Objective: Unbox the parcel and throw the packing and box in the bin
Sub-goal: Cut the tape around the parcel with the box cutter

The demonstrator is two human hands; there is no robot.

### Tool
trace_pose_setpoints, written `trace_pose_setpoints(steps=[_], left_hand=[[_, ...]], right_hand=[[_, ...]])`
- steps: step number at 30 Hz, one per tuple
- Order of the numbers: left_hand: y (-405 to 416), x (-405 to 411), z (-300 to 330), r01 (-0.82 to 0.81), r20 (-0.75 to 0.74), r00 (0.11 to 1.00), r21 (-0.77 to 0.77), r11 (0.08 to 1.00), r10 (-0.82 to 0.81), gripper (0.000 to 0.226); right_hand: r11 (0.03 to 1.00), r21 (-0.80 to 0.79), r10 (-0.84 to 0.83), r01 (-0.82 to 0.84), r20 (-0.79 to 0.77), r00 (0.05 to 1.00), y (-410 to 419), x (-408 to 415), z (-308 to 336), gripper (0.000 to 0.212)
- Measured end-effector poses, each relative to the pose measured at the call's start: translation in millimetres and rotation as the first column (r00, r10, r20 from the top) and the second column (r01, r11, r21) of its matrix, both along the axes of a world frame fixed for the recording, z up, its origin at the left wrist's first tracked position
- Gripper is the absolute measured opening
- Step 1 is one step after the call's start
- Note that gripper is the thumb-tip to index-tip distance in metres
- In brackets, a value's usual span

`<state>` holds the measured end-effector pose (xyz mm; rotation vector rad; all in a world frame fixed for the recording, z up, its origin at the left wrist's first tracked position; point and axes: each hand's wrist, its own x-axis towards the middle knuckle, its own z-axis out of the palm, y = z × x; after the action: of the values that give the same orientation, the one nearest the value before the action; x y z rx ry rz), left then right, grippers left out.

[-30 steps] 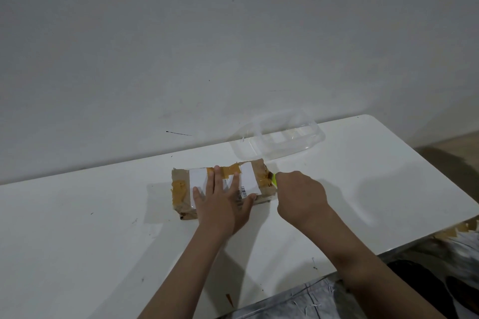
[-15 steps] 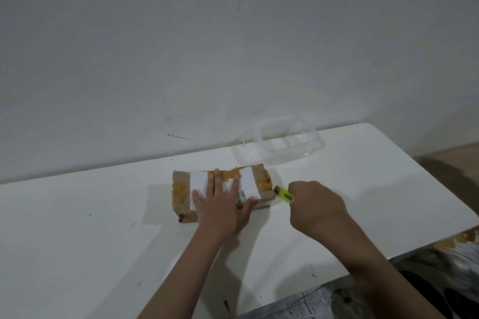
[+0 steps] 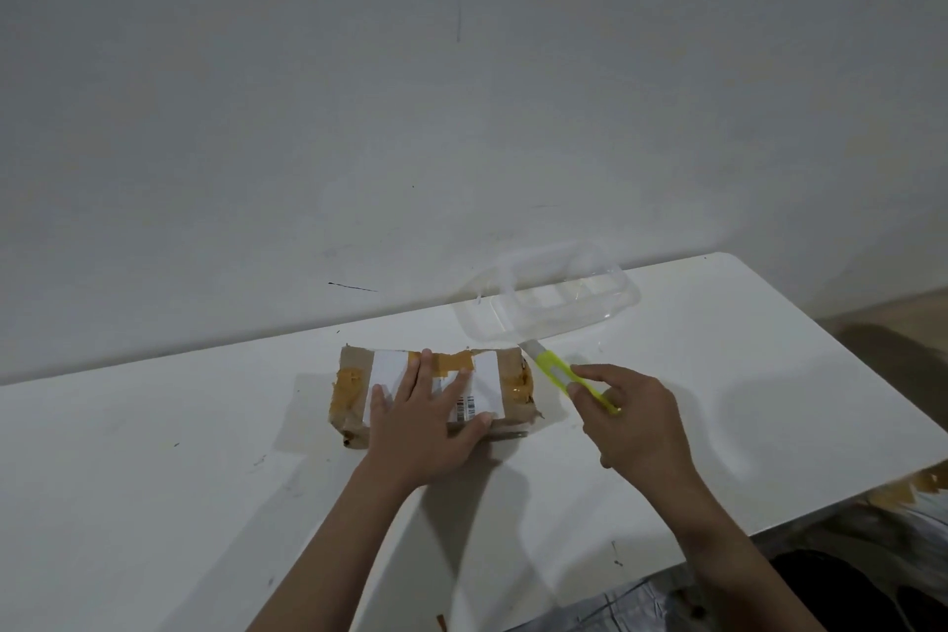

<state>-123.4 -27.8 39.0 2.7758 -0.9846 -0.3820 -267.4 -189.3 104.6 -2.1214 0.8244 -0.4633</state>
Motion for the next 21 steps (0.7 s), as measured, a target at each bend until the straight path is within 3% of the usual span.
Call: trace_pose_setpoints(steps=[6, 11, 13, 15, 18, 21], left_hand=[[12, 13, 2, 0.130, -0.012, 0.991, 0.021, 0.991, -0.130, 0.095], [34, 41, 16, 0.264, -0.142, 0.954, -0.020, 0.964, -0.264, 0.066], [30, 39, 22, 0.189, -0.127, 0.973, -0.028, 0.982, -0.191, 0.062], [16, 22, 24, 0.019, -0.020, 1.000, -0.038, 0.999, -0.020, 0.066], [-5, -10, 20, -0.215, -0.004, 0.976, -0.037, 0.976, 0.215, 0.099], [-13, -24, 14, -0.239, -0.018, 0.971, 0.031, 0.970, 0.240, 0.116]], right_hand=[[0.983, 0.185, 0.022, -0.022, 0.000, 1.000, -3, 3, -10, 0.033], [0.952, 0.306, -0.010, -0.005, 0.047, 0.999, -4, 3, -16, 0.029], [0.943, 0.332, -0.027, 0.005, 0.062, 0.998, -3, 3, -18, 0.031], [0.936, 0.352, -0.029, 0.003, 0.069, 0.997, -1, 4, -20, 0.034], [0.923, 0.386, -0.022, -0.009, 0.076, 0.997, 3, 7, -23, 0.037], [0.922, 0.388, -0.009, -0.023, 0.079, 0.997, 4, 9, -26, 0.038]])
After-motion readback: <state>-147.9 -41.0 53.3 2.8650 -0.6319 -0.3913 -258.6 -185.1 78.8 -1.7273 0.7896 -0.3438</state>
